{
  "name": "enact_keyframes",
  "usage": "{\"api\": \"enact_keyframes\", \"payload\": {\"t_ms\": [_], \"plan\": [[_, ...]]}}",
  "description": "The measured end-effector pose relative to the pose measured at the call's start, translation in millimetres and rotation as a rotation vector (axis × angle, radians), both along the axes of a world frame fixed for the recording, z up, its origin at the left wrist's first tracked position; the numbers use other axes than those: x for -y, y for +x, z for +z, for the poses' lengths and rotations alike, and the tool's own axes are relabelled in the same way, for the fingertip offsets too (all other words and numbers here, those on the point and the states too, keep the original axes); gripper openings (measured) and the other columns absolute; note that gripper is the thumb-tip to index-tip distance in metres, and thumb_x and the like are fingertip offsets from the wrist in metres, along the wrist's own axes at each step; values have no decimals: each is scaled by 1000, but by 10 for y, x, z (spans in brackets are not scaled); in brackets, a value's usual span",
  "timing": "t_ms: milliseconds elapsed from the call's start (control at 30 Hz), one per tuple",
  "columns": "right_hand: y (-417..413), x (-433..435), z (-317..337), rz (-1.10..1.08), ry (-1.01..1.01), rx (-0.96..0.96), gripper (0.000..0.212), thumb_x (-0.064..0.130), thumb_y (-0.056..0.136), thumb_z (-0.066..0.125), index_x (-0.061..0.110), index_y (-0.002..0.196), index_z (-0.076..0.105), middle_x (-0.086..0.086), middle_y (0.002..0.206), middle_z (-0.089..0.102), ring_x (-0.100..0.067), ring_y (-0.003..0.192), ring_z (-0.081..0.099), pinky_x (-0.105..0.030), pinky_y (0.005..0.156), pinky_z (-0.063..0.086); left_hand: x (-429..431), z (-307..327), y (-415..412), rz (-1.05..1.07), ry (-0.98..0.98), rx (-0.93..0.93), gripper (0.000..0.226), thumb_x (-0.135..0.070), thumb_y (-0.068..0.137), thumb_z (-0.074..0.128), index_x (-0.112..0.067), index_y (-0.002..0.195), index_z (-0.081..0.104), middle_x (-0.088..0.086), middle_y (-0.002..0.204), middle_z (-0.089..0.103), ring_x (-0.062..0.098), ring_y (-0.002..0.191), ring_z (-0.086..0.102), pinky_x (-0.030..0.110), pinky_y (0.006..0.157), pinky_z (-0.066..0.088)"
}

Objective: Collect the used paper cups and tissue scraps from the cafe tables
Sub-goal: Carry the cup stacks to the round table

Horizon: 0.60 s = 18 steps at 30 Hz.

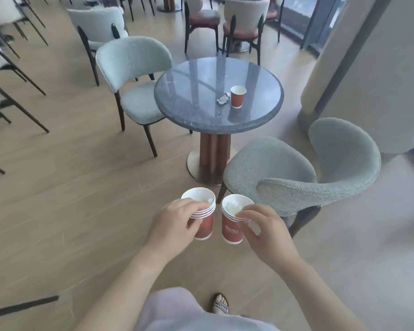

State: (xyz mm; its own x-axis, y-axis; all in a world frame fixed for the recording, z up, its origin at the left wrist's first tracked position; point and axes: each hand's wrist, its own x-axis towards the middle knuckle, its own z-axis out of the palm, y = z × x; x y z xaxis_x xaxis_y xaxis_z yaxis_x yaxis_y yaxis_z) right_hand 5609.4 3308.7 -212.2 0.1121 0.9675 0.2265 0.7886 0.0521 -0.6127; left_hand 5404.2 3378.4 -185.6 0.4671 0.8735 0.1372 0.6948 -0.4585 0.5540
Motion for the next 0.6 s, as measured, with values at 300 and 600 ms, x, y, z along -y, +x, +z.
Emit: {"api": "enact_keyframes", "payload": {"t_ms": [300,600], "plan": [[-30,-1573,-95,133,-41,-3,23,4,73,73,17,92,70,4,97,66,-18,93,60,-21,76,42,-1323,-153,-140,168,-70,28,33,-12,76,68,-31,103,66,-14,101,67,12,96,59,27,79,47],[-86,-3526,102,22,33,1,27,3,69,76,22,88,69,10,94,65,-15,89,59,-17,74,40,-3436,-50,-138,35,-44,-5,33,-10,76,67,-28,104,66,-11,98,67,17,95,59,35,81,49]]}}
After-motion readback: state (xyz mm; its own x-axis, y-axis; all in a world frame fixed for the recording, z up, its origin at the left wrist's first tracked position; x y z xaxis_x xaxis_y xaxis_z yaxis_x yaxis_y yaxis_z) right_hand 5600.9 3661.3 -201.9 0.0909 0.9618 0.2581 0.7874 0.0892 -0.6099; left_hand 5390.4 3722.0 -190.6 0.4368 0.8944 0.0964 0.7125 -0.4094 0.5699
